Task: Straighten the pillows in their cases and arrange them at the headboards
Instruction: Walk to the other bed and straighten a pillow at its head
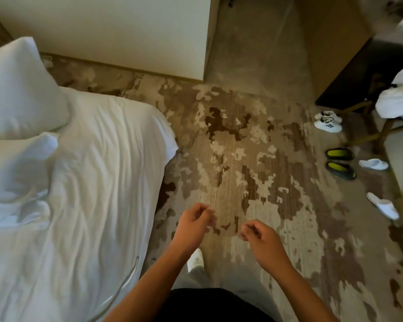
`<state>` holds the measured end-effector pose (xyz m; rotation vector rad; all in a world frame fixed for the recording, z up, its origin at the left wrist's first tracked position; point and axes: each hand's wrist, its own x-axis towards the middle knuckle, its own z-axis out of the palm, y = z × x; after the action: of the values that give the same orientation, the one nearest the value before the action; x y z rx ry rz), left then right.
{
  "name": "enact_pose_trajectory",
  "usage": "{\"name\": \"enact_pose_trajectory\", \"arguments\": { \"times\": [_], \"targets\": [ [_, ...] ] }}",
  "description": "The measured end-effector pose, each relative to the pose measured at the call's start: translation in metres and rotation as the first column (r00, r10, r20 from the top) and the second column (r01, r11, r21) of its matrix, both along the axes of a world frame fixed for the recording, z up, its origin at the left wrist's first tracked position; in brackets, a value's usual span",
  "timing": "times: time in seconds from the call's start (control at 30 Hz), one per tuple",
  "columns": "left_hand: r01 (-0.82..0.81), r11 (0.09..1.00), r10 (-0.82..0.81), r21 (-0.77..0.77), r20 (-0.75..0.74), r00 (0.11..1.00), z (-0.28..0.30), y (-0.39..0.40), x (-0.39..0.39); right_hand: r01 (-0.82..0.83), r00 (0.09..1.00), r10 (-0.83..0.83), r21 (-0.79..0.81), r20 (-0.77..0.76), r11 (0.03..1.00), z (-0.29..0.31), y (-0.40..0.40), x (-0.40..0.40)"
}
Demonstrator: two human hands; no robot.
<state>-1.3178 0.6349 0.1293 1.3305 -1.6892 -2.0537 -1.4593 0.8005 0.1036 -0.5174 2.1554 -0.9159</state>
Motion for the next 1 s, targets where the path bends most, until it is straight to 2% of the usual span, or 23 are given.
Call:
{"name": "enact_pose_trajectory", "arguments": {
  "times": [0.2, 0.33, 0.47, 0.6, 0.7, 0.8, 0.87, 1.0],
  "targets": [
    [-0.01, 0.999, 0.008, -0.036, -0.068, 0.998, 0.007, -0.116, -0.14, 0.019, 1.0, -0.019, 0.023, -0.006, 1.0, -0.015, -0.101, -0.127],
    [-0.069, 0.996, 0.067, -0.057, -0.039, 0.997, -0.012, -0.204, -0.208, -0.077, 0.997, 0.077, -0.002, 0.012, 0.997, -0.034, -0.203, -0.212],
    [-0.191, 0.978, 0.195, -0.089, 0.048, 0.98, -0.019, -0.291, -0.255, -0.196, 0.978, 0.198, -0.039, 0.061, 0.98, -0.034, -0.331, -0.291],
    [-0.4, 0.913, 0.407, -0.085, 0.086, 0.909, -0.019, -0.37, -0.286, -0.4, 0.911, 0.406, -0.084, 0.074, 0.913, -0.012, -0.474, -0.35],
    [-0.537, 0.842, 0.54, -0.051, 0.101, 0.836, -0.018, -0.431, -0.309, -0.551, 0.831, 0.557, -0.126, 0.008, 0.825, 0.004, -0.582, -0.383],
    [-0.635, 0.773, 0.633, -0.018, 0.088, 0.769, -0.023, -0.501, -0.335, -0.629, 0.774, 0.632, -0.153, -0.03, 0.762, 0.005, -0.683, -0.409],
    [-0.68, 0.734, 0.678, -0.005, 0.081, 0.731, -0.027, -0.553, -0.354, -0.666, 0.743, 0.668, -0.147, -0.047, 0.731, 0.0, -0.744, -0.425],
    [-0.684, 0.729, 0.681, 0.003, 0.088, 0.727, -0.033, -0.671, -0.391, -0.711, 0.703, 0.71, -0.083, -0.045, 0.698, -0.009, -0.856, -0.457]
  ]
}}
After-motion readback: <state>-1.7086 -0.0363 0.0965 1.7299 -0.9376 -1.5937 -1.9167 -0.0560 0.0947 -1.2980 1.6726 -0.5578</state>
